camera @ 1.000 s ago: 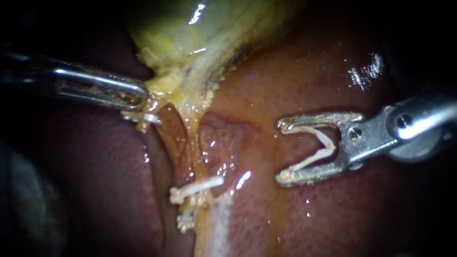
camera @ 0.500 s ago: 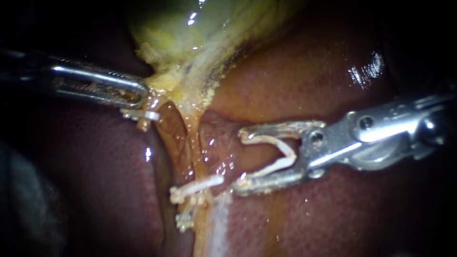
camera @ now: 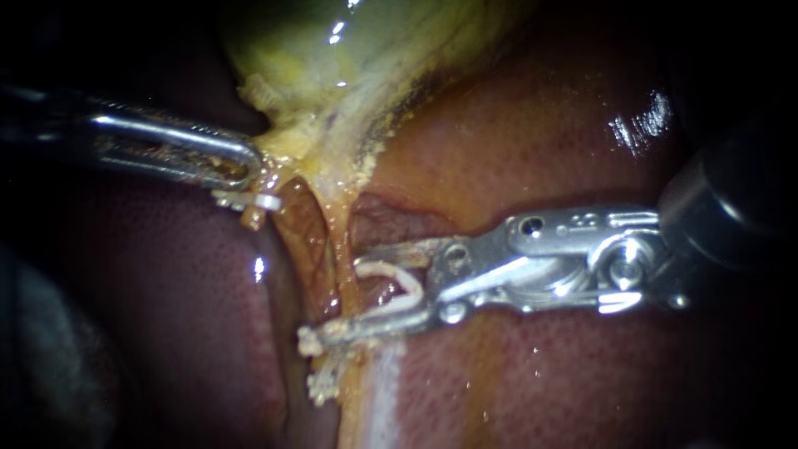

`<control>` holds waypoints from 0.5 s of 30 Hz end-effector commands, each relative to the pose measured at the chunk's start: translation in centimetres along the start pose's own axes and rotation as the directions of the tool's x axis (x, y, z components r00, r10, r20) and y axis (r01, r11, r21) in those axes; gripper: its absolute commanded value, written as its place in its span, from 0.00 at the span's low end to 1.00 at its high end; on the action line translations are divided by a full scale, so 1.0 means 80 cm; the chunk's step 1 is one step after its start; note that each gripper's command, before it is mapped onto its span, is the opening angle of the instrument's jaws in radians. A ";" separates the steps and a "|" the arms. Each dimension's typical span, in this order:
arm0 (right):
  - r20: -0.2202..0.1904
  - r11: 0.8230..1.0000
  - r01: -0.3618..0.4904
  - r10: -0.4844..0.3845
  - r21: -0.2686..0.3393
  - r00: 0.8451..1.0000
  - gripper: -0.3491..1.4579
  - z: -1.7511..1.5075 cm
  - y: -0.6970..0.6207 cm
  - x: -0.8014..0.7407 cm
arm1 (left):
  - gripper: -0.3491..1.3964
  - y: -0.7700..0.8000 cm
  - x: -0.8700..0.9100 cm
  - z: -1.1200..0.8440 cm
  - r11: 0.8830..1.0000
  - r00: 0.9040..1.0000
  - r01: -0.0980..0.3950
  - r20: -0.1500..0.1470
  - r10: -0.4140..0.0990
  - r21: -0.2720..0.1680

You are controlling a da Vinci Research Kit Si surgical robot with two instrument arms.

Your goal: Clipping second clip right tube

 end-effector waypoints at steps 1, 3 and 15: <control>-0.014 1.000 -0.011 0.012 0.005 1.000 0.47 0.0003 0.0002 -0.0001 | 0.00 0.0000 0.0000 0.0000 1.000 1.000 0.000 0.000 0.000 0.000; -0.047 0.999 -0.038 0.039 0.023 0.998 0.47 0.0009 0.0005 -0.0002 | 0.00 0.0000 0.0000 0.0000 1.000 1.000 0.000 0.000 0.000 0.000; -0.129 0.979 -0.088 0.112 0.183 0.985 0.47 0.0014 -0.0018 0.0001 | 0.00 -0.0002 0.0000 0.0001 1.000 1.000 0.000 0.000 0.000 0.000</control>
